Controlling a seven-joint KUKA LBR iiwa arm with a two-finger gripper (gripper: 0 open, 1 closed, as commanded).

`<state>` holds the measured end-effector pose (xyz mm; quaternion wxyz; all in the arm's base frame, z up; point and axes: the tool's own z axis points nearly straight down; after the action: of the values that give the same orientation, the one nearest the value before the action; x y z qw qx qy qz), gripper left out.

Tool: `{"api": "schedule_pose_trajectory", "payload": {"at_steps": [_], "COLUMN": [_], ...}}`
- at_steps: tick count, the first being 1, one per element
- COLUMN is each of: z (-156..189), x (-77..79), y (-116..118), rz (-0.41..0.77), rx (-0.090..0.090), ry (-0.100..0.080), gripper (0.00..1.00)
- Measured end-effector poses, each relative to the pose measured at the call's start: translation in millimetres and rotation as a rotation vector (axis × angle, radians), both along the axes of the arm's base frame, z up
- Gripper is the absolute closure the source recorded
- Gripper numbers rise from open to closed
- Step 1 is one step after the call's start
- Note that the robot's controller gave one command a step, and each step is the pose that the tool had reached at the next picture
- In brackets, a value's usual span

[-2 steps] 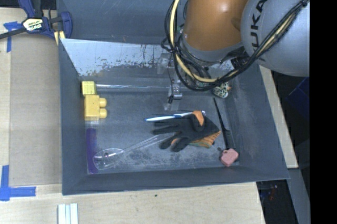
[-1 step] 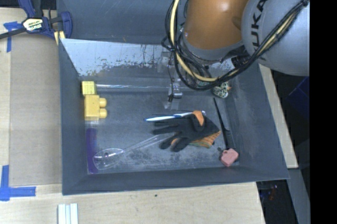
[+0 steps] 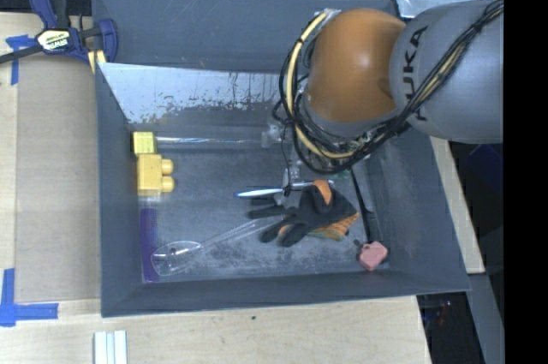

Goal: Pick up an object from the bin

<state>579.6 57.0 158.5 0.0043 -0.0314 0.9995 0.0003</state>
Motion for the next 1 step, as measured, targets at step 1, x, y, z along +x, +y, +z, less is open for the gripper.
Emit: {"api": "schedule_pose_trajectory", "payload": {"at_steps": [1], "z": [-3.0], "x": [-4.5], "y": [-47.0], "rz": [0.223], "rx": [0.0], "ry": [-0.007], "gripper": [0.0]}}
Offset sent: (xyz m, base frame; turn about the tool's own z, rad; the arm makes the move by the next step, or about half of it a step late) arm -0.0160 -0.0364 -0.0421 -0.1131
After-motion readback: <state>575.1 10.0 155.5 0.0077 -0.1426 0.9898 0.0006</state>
